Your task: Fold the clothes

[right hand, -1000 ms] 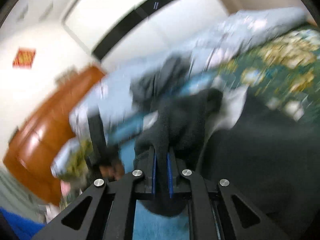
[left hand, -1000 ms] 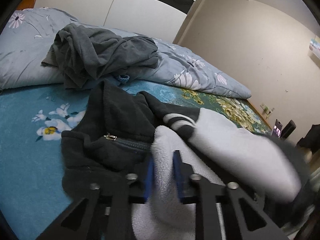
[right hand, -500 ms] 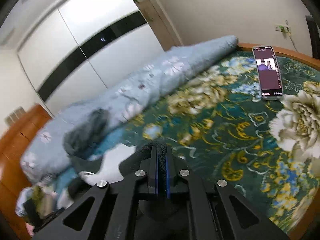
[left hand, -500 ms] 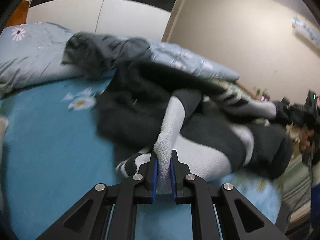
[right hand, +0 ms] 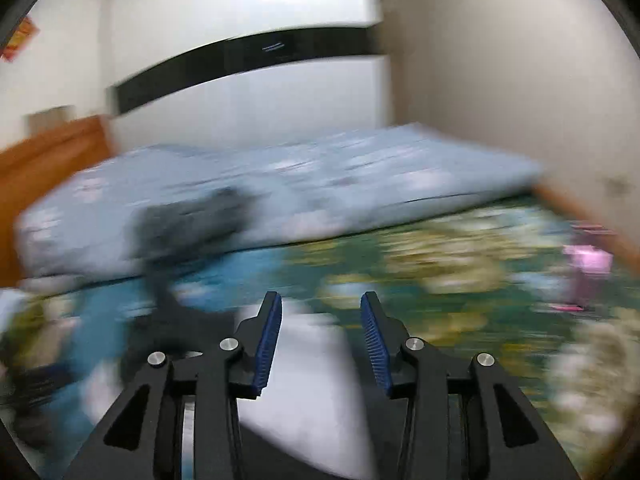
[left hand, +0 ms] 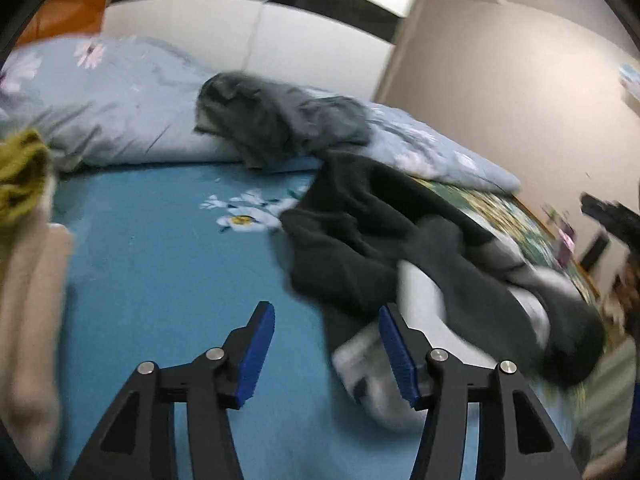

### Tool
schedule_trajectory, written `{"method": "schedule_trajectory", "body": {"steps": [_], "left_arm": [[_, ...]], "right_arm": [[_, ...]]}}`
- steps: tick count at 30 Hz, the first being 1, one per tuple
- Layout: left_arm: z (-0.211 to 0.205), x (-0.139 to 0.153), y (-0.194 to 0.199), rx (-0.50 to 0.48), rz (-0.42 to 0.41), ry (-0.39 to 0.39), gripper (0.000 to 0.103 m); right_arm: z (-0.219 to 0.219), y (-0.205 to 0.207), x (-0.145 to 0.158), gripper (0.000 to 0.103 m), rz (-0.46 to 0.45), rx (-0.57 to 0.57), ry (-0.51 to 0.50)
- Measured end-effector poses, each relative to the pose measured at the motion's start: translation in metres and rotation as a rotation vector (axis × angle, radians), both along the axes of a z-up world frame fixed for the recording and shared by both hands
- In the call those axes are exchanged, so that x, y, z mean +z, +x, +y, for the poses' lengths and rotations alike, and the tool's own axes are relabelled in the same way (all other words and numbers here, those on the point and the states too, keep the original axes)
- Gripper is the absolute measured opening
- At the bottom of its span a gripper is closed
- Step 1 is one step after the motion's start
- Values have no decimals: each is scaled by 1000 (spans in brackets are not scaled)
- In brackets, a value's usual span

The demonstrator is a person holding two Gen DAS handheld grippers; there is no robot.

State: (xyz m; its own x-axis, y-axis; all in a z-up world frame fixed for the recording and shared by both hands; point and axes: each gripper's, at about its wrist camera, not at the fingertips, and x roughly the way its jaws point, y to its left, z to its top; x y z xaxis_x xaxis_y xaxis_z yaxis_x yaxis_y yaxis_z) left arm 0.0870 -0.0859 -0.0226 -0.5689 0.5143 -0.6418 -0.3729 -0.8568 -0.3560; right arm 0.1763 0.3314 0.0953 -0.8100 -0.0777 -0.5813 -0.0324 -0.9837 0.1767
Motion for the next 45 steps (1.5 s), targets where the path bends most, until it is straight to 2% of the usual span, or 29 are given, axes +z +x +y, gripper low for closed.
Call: {"method": "schedule_trajectory", "body": {"steps": [2, 5, 7, 10, 14, 16, 17, 20, 23, 26, 29, 35, 38, 40, 41, 42, 45], "left_arm": [[5, -20, -35, 55, -86, 34, 58], [10, -41, -57, 96, -182, 70, 58], [18, -46, -60, 84, -182, 62, 58], [24, -47, -60, 80, -169, 49, 58], [20, -46, -58, 84, -178, 78, 59], [18, -45, -56, 83, -178, 86, 60], [19, -45, -54, 77, -175, 88, 60], [23, -41, -46, 46, -160, 87, 61], [38, -34, -37, -20, -131, 85, 65], [55, -27, -29, -92, -98, 83, 67], [77, -20, -26, -155, -70, 85, 72], [111, -3, -26, -259, -31, 98, 72], [128, 3, -19, -317, -28, 104, 65], [130, 6, -15, -332, -38, 129, 37], [130, 8, -15, -333, -45, 135, 29], [131, 10, -14, -331, -46, 121, 16], [135, 20, -10, -309, -34, 70, 10]], "right_arm": [[-35, -34, -13, 42, -43, 125, -41], [-83, -88, -45, 42, -147, 246, -55], [-111, -121, -65, 42, -209, 315, -59], [-132, -154, -82, 42, -265, 344, -64], [-144, -174, -101, 42, -349, 311, -25], [-139, -172, -105, 9, -367, 283, -35], [-137, -172, -108, 5, -376, 268, -40], [-114, -155, -91, 5, -318, 222, -78], [-68, -121, -54, 4, -186, 126, -117], [-21, -79, -31, 4, -89, 25, -119], [25, -35, -25, 4, -42, -91, -120], [79, 48, -38, 4, 7, -244, -170], [86, 68, -50, 4, -9, -264, -174], [88, 75, -55, 4, -13, -271, -169], [90, 75, -54, 4, -9, -268, -172], [89, 74, -51, 4, -2, -262, -173], [82, 69, -37, 4, 31, -236, -157]]}}
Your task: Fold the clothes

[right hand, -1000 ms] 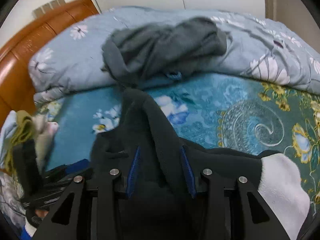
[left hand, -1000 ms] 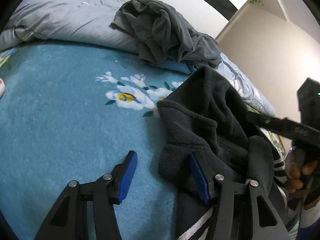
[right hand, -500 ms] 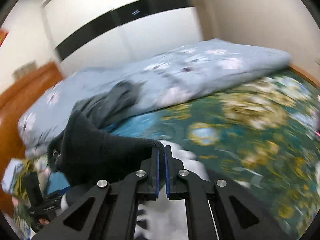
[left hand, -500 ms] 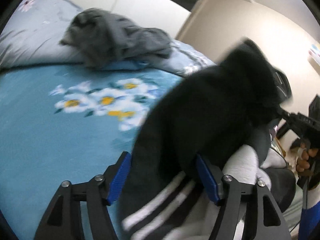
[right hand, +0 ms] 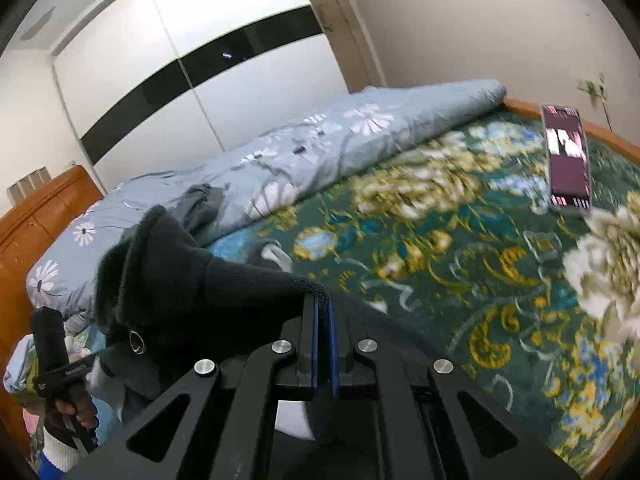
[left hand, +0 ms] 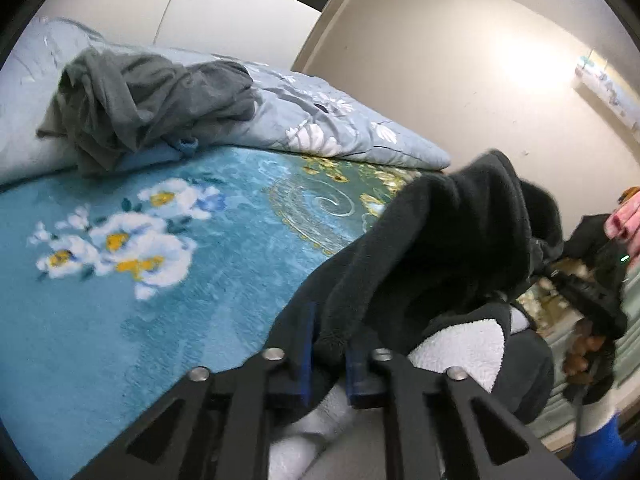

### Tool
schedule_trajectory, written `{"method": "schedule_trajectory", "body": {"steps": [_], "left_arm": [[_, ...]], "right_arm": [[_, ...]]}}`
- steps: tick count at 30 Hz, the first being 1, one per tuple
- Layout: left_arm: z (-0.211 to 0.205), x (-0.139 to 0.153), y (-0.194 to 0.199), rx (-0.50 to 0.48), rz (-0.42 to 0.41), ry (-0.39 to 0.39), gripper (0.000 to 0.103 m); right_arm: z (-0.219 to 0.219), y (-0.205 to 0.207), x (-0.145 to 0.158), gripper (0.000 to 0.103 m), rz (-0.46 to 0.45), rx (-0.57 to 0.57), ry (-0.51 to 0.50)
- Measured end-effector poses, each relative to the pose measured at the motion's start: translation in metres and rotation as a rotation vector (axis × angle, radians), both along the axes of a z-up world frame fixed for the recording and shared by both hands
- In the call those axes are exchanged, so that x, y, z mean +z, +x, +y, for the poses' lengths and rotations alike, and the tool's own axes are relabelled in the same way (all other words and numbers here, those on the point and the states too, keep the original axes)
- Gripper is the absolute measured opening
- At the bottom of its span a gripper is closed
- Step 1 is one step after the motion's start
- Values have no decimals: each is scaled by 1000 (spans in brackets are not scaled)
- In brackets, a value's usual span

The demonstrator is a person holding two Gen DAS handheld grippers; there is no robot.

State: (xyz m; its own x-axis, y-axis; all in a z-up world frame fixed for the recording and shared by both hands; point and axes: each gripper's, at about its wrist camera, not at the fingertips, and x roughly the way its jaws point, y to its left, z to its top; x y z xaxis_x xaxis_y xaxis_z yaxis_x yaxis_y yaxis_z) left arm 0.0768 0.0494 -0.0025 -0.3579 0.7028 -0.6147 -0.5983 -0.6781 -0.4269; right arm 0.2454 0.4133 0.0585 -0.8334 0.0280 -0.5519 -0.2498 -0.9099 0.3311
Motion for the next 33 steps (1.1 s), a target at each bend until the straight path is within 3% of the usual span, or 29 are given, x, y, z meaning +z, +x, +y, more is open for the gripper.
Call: {"method": "schedule_trajectory", "body": {"steps": [4, 8, 16, 21, 30, 33], "left_arm": [[-5, 24, 1, 98, 69, -21, 7], [-14, 75, 2, 165, 164, 3, 7], [-13, 235, 43, 189, 490, 54, 7], [-20, 316, 103, 194, 691, 78, 7], [-39, 360, 211, 195, 892, 49, 7], [-54, 371, 243, 176, 920, 68, 7]], "right_arm": [[-11, -9, 28, 4, 51, 30, 50], [-18, -21, 67, 4, 103, 41, 110], [-10, -7, 183, 4, 315, 2, 175], [-1, 32, 241, 4, 440, -13, 171], [6, 109, 261, 4, 549, 20, 147], [4, 137, 271, 4, 601, 35, 147]]}}
